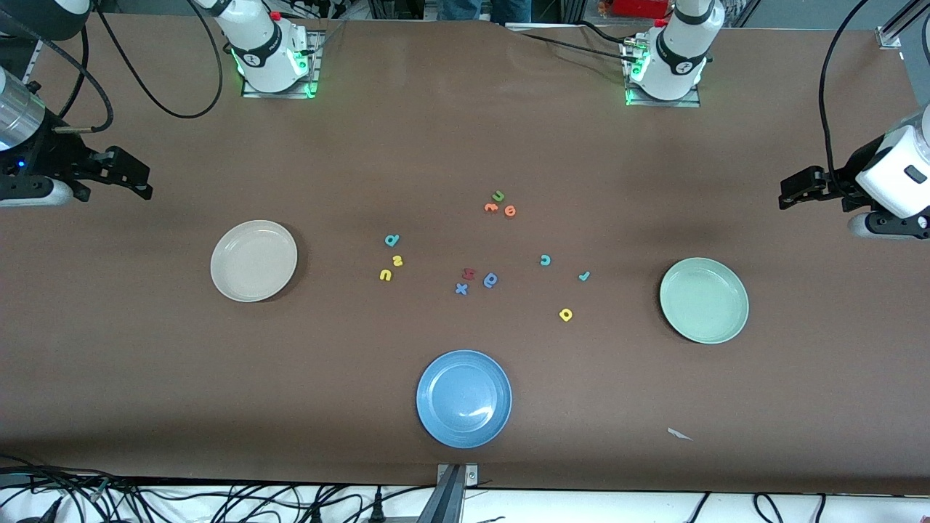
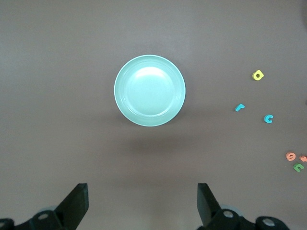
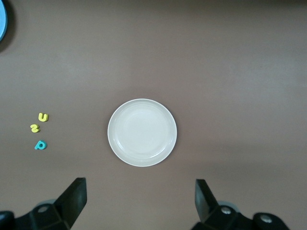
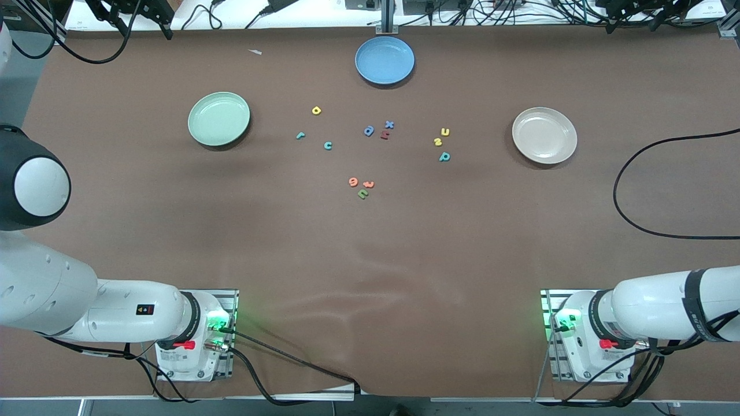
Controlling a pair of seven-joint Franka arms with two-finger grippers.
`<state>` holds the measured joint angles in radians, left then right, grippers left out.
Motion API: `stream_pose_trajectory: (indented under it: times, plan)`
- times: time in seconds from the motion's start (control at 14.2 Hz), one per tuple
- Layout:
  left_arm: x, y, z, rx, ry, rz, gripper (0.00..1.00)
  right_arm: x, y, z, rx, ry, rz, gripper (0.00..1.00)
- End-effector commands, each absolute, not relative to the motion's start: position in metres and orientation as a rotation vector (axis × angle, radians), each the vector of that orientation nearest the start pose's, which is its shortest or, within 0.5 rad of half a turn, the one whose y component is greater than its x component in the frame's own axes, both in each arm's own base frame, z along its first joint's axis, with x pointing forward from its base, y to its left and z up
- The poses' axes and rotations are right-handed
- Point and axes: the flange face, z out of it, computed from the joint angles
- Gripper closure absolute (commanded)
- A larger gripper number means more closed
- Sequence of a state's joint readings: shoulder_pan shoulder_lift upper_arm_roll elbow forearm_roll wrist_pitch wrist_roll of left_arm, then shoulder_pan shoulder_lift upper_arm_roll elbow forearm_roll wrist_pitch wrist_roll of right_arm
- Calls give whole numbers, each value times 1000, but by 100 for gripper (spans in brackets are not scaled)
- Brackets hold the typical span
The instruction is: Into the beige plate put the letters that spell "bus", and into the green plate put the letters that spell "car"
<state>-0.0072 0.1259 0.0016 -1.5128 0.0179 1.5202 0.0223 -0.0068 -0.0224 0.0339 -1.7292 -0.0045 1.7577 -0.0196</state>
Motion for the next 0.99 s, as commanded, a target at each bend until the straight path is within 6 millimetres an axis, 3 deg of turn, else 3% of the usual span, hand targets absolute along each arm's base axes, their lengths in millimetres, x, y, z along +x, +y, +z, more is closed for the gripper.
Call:
stream_pose_trajectory:
  times: [0.0, 0.92]
  plan:
    - [585, 0, 580, -3086, 76, 165, 0, 555, 15, 580, -3132, -77, -77, 0]
    - [585, 0, 580, -3086, 76, 165, 0, 555, 14, 580, -3132, -63, -77, 0]
